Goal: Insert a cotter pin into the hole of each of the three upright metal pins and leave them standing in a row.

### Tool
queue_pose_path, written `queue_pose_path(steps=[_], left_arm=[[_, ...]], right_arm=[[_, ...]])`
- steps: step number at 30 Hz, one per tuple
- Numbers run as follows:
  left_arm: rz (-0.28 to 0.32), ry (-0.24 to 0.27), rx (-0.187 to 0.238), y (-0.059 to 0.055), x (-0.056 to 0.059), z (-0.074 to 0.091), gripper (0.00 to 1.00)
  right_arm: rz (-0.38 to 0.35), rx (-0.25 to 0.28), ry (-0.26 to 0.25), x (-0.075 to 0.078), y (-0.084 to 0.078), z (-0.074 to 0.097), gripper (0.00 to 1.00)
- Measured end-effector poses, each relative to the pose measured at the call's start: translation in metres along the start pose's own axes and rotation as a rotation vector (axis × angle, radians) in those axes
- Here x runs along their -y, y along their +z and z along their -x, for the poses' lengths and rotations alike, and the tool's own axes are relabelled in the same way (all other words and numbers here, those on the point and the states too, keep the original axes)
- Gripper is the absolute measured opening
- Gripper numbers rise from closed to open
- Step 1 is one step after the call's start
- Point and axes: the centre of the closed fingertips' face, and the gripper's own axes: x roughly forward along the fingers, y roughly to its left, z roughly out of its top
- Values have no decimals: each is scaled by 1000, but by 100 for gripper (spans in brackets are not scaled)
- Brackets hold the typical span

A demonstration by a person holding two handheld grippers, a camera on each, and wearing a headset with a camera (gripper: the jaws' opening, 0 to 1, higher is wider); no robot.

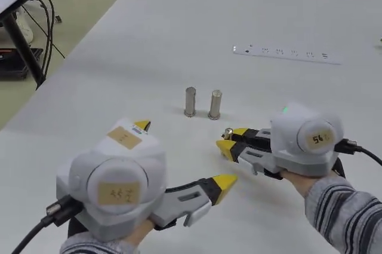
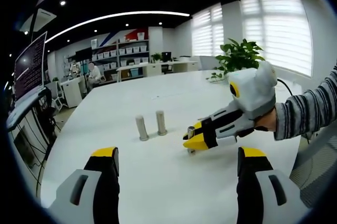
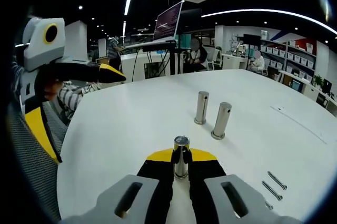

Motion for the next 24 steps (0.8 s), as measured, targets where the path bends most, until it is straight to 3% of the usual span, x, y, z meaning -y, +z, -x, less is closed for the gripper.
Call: queue_pose_path(steps=[11,24], left_arm=[[-7,-6,-3,-1,1,0,92],[-8,-17,-10,-2,4,0,92]], right_arm=[[-8,-19,-9,-2,-11,8,4],[-13,-15,-15,-1,-13,12,5]])
